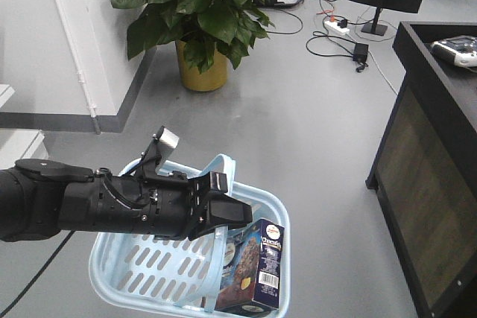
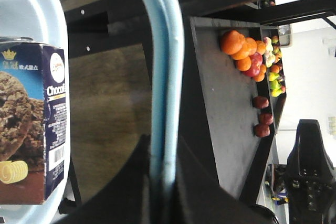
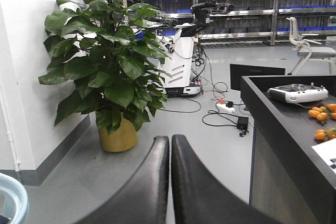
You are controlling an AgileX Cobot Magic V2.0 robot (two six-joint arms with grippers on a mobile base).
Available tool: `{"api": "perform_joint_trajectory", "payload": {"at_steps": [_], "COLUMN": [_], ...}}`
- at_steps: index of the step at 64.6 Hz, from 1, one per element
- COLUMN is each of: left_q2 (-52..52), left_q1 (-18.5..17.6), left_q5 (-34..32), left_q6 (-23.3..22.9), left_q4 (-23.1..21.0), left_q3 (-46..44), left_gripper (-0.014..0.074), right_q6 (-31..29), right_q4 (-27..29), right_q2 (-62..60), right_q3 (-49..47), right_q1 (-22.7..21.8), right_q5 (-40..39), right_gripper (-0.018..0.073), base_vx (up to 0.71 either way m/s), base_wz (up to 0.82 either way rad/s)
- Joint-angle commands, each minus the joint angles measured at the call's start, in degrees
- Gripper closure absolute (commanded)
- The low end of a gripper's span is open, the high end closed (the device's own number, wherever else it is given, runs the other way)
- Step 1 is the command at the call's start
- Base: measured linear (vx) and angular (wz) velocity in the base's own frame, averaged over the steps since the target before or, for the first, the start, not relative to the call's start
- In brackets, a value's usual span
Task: Left arm holds basket, right arm returns cookies
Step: 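Drive toward the snack shelves holding the basket in the left gripper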
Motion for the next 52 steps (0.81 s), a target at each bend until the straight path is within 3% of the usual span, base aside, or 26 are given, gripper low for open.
{"api": "perform_joint_trajectory", "payload": {"at_steps": [1,28,52], "left_q2": [-2.91,-2.91,-2.91], "left_q1": [-0.2,-0.2,-0.2], "left_q5": [3.37,3.37,3.37], "left_q6": [0.67,0.67,0.67], "left_q4": [-3.88,-3.88,-3.88], "left_q3": [-1.59,-1.59,-1.59], "left_gripper": [0.0603,0.0603,0.0603], "right_q6": [-0.21,-0.21,-0.21], "right_q4": [-0.4,-0.4,-0.4], "right_q2": [-0.65,-0.65,-0.65], "right_q3": [0.18,0.18,0.18], "right_q1": [-0.24,-0.24,-0.24], "right_q5": [-4.27,-4.27,-4.27], "right_gripper": [0.0567,0.0567,0.0567], "base_vx": [0.28,0.28,0.26], "base_wz": [0.02,0.16,0.59]}}
